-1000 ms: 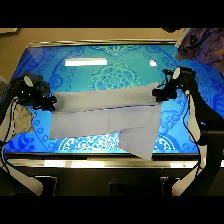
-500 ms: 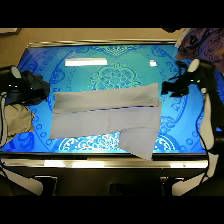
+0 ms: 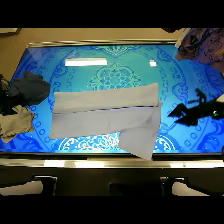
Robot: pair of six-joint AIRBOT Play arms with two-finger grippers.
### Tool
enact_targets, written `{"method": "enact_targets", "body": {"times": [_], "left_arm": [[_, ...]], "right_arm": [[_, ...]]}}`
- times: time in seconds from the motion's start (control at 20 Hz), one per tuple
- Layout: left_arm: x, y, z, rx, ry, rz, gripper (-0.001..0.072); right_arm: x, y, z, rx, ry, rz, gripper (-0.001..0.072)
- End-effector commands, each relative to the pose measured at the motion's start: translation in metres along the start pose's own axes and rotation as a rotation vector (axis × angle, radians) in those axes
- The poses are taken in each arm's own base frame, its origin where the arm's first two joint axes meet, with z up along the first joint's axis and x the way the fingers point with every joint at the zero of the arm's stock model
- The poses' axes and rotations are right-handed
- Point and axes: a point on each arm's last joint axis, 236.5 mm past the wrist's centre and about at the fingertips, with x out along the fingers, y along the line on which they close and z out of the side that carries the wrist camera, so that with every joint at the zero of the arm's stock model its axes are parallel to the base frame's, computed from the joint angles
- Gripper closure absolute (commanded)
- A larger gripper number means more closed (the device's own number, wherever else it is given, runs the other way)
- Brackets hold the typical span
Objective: Fold the clothes and pants, and hang the long-sleeved shirts on hangers.
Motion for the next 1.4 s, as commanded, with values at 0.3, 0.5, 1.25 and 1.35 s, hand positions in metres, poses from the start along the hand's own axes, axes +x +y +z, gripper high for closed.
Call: {"method": "enact_targets", "body": {"times": [0.3, 0.5, 1.25, 1.35], "left_arm": [[0.006, -0.006, -0.021, -0.001, 0.005, -0.024, -0.0004], [0.008, -0.007, -0.020, 0.001, 0.008, -0.024, -0.0004], [0.018, -0.031, -0.040, -0.007, 0.060, -0.220, -0.0002], [0.026, -0.035, -0.063, -0.020, 0.069, -0.352, -0.0002]], "right_arm": [[0.080, -0.022, -0.107, 0.107, 0.151, 0.120, 0.0184], [0.085, -0.028, -0.098, 0.121, 0.099, 0.108, 0.0184], [0.104, -0.030, -0.109, 0.130, 0.074, 0.140, 0.0667], [0.104, -0.031, -0.107, 0.130, 0.065, 0.136, 0.0681]]}}
